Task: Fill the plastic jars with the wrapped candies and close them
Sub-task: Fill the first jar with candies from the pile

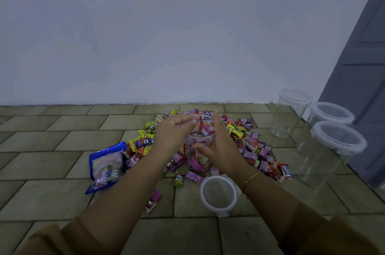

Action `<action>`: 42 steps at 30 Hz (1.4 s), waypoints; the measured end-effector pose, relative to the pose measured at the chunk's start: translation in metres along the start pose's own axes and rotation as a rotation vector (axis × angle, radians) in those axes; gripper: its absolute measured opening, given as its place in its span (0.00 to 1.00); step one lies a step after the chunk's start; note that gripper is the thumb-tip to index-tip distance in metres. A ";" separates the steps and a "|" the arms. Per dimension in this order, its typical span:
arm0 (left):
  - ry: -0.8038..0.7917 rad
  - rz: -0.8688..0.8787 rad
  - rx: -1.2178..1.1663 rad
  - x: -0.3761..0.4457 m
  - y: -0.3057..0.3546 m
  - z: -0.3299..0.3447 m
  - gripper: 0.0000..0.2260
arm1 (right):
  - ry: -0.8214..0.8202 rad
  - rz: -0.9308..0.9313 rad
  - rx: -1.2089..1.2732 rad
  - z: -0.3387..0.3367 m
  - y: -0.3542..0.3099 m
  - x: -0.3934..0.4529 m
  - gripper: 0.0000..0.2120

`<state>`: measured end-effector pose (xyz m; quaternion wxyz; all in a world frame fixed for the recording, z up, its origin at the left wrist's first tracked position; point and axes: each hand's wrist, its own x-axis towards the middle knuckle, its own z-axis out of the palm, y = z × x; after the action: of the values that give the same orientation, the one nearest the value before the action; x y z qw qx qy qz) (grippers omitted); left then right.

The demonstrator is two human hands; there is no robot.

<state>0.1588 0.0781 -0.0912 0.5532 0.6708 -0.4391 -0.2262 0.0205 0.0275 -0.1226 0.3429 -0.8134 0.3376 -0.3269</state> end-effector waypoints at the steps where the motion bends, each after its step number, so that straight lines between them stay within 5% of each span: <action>1: -0.002 -0.001 0.006 -0.001 0.001 0.000 0.09 | 0.002 -0.004 -0.003 0.000 0.000 0.000 0.49; 7: 0.027 0.023 0.041 -0.010 -0.003 -0.010 0.09 | 0.005 -0.006 -0.006 0.000 0.000 -0.001 0.48; 13: 0.033 0.093 0.362 -0.035 -0.051 -0.029 0.11 | 0.027 0.011 0.043 0.004 0.004 -0.001 0.48; 20: -0.184 -0.019 0.998 -0.082 -0.110 -0.022 0.41 | 0.038 0.028 0.110 0.006 0.004 -0.001 0.49; 28: -0.249 0.147 1.149 -0.049 -0.122 -0.008 0.54 | 0.041 0.017 0.075 0.005 0.001 -0.003 0.49; 38: -0.166 0.349 0.986 -0.042 -0.131 -0.012 0.29 | 0.024 0.028 0.008 0.000 0.004 -0.002 0.49; 42: -0.125 0.257 0.763 -0.034 -0.123 -0.019 0.19 | 0.017 0.044 0.019 0.000 0.004 0.000 0.49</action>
<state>0.1981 0.1172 -0.2072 0.2607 0.7525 -0.6046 -0.0166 0.0190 0.0251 -0.1257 0.3547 -0.7999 0.3550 -0.3293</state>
